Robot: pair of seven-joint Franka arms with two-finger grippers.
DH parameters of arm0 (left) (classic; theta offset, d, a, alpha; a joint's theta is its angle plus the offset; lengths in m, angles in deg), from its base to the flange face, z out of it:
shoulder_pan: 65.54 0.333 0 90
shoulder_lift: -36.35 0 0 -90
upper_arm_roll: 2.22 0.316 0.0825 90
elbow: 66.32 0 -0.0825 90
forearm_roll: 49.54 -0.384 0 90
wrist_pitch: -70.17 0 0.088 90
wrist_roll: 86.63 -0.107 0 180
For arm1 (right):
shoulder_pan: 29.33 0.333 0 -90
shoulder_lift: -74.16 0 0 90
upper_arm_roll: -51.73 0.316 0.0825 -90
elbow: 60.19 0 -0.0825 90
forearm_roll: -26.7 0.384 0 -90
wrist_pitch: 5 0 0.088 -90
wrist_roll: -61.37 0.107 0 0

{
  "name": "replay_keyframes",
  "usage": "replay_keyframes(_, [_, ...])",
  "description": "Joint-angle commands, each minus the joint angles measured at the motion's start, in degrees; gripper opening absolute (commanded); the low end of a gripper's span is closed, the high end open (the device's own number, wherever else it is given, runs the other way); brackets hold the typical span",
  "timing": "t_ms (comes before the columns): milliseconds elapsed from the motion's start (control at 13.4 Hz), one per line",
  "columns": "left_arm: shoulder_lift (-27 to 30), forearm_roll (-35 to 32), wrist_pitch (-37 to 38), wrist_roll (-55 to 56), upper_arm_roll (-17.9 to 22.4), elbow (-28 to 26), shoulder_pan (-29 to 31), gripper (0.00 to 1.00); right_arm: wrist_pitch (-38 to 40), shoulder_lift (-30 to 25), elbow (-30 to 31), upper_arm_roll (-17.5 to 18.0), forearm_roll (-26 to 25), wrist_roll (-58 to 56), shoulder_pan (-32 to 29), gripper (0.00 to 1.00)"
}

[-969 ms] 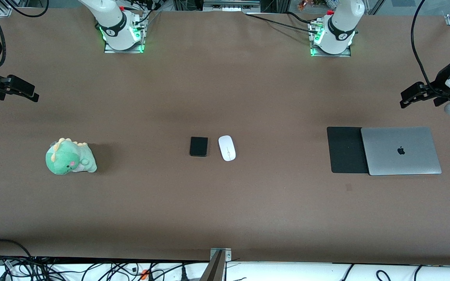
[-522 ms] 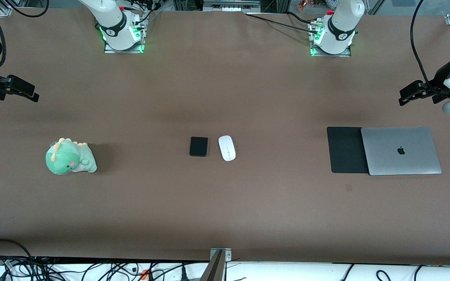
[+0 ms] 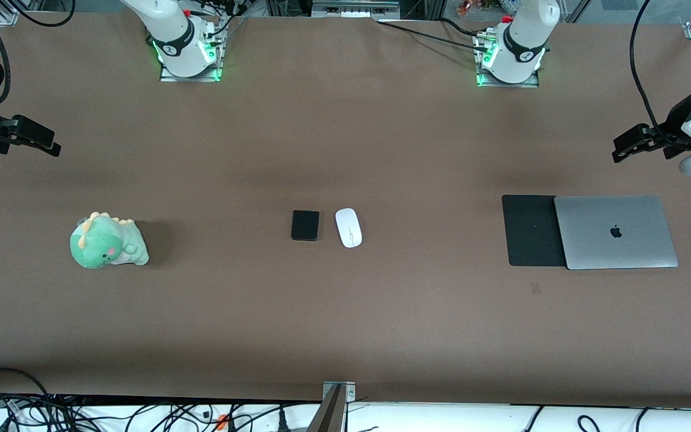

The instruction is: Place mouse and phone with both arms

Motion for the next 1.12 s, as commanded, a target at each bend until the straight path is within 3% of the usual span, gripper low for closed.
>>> replay_keyframes(0, [-0.6, 1.1, 1.3, 0.7, -0.5, 1.4, 0.5, 1.0, 1.4, 0.1, -0.6, 1.2, -0.6, 0.2, -1.1, 1.0])
replay_keyframes(1044, [-0.4, 1.3, 0.9, 2.1, -0.6, 1.4, 0.5, 1.0, 1.4, 0.2, -0.6, 1.2, -0.6, 0.5, -1.1, 1.0])
